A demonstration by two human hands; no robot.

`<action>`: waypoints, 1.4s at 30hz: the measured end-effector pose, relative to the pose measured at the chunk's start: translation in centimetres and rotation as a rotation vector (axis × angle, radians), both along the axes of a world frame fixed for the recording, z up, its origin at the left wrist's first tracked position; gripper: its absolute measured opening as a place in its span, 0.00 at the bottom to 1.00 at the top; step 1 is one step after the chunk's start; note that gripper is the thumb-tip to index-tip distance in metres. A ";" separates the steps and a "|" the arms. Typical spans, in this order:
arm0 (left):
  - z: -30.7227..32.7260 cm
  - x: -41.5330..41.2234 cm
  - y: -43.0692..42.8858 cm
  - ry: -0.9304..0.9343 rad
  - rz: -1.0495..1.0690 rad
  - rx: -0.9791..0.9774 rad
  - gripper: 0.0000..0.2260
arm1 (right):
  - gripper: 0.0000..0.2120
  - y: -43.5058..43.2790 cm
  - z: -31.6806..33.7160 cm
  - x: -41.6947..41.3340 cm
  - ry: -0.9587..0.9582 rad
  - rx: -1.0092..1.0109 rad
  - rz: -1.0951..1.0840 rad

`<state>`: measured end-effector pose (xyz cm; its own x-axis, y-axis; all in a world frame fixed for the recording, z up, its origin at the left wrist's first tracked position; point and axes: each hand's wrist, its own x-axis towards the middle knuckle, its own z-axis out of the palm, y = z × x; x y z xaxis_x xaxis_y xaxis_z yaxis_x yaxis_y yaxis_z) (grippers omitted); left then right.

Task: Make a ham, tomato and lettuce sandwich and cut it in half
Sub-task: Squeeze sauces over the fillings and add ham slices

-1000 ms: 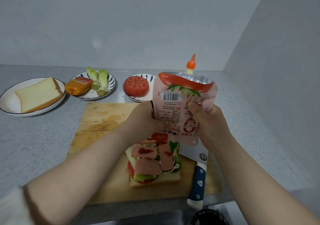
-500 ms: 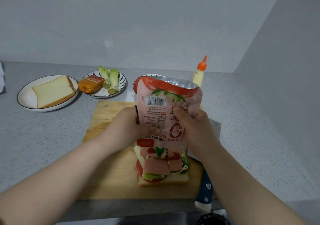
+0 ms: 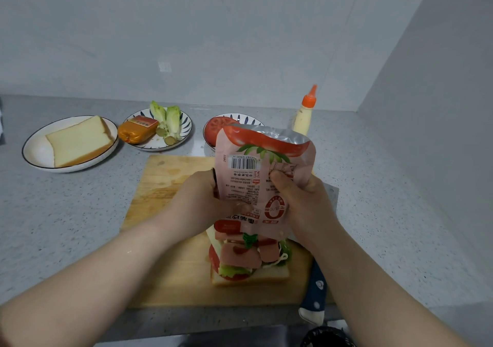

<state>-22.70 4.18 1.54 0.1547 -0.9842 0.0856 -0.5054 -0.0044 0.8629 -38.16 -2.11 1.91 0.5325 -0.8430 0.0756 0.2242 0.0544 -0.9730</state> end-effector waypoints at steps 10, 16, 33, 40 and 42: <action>0.2 -2.9 -2.0 0.033 -0.057 0.013 0.14 | 0.09 -0.7 0.6 -3.1 0.069 -0.055 -0.090; 0.4 -3.9 -3.0 0.077 -0.094 -0.009 0.14 | 0.08 -1.6 0.4 -4.5 0.142 -0.111 -0.121; 2.4 -2.4 -2.1 -0.170 0.062 -0.387 0.21 | 0.23 -2.0 2.7 -5.4 0.260 -0.707 0.108; 1.7 -0.2 -2.8 0.880 0.132 0.345 0.21 | 0.16 -1.2 -0.8 -3.5 0.282 -1.147 -0.129; 1.1 0.4 -3.0 1.008 0.071 0.345 0.22 | 0.16 -0.6 -1.8 -3.1 0.380 -1.254 -0.128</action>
<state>-22.32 1.17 2.69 0.0563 -0.9167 -0.3955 0.4522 -0.3298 0.8287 -41.25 -2.76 0.09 0.6164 -0.3560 0.7024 -0.1368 -0.9268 -0.3497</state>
